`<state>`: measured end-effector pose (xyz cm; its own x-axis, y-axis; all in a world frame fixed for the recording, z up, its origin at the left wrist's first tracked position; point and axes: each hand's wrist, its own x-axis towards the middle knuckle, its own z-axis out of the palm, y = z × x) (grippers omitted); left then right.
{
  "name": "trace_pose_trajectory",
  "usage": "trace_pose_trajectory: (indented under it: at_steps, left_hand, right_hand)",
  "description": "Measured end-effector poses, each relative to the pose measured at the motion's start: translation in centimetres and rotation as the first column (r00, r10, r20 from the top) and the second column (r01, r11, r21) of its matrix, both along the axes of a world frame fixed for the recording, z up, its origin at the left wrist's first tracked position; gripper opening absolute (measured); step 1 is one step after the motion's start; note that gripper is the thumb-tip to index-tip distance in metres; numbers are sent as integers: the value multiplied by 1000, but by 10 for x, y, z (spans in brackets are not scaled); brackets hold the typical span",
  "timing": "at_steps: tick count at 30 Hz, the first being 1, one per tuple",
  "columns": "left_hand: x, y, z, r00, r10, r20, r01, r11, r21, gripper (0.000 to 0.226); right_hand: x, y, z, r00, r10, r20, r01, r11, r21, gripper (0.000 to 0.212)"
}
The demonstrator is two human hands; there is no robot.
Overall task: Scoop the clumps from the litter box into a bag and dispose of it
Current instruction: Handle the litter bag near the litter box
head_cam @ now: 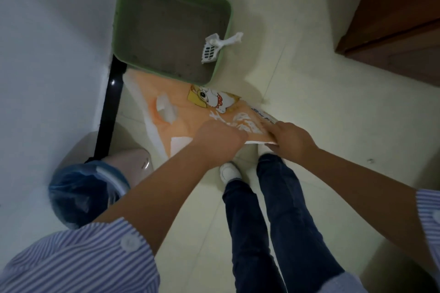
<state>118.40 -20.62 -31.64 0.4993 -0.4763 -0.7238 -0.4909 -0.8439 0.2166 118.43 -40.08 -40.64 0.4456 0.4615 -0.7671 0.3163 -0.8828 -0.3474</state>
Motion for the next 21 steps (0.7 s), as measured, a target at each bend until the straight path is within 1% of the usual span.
trace_pose_trajectory:
  at_steps: [1,3,4,5,7,9,11,12,14,16,19,21]
  left_hand:
    - [2,0,12,997,7,79,-1,997,-82,22]
    - [9,8,33,980,32,195,4,983,-181,37]
    - [11,14,39,971,58,230,-10,978,-206,42]
    - [10,20,44,967,80,241,-28,977,-210,43]
    - [15,27,66,959,66,277,-6,977,-213,44]
    - [22,35,84,945,49,325,27,973,-227,44]
    - [31,43,94,928,53,368,35,973,-227,43]
    - [36,49,99,920,56,387,36,973,-226,43]
    - [46,65,106,912,51,408,27,983,-184,43]
    - [56,87,111,911,21,412,22,995,-100,42]
    - [71,120,117,903,-89,421,94,996,9,36]
    - [82,134,117,891,-164,424,146,987,73,23]
  right_hand:
    - [2,-4,5,999,26,18,-25,998,-65,47]
    - [6,-7,12,995,75,64,-67,990,-121,44]
    - [9,-6,17,992,103,72,-92,985,-146,44]
    - [12,-5,20,989,129,75,-114,978,-172,46]
    - [22,0,29,987,138,86,-117,970,-212,48]
    - [33,10,37,985,142,95,-117,966,-229,40]
    - [42,21,41,970,235,68,-214,951,-223,31]
    - [46,27,46,958,281,51,-264,940,-216,33]
    - [53,36,52,937,348,21,-338,922,-191,34]
    - [60,42,58,923,386,8,-379,909,-172,30]
    - [69,49,73,946,322,-35,-323,933,-159,30]
    - [72,52,83,965,251,-78,-262,947,-188,30]
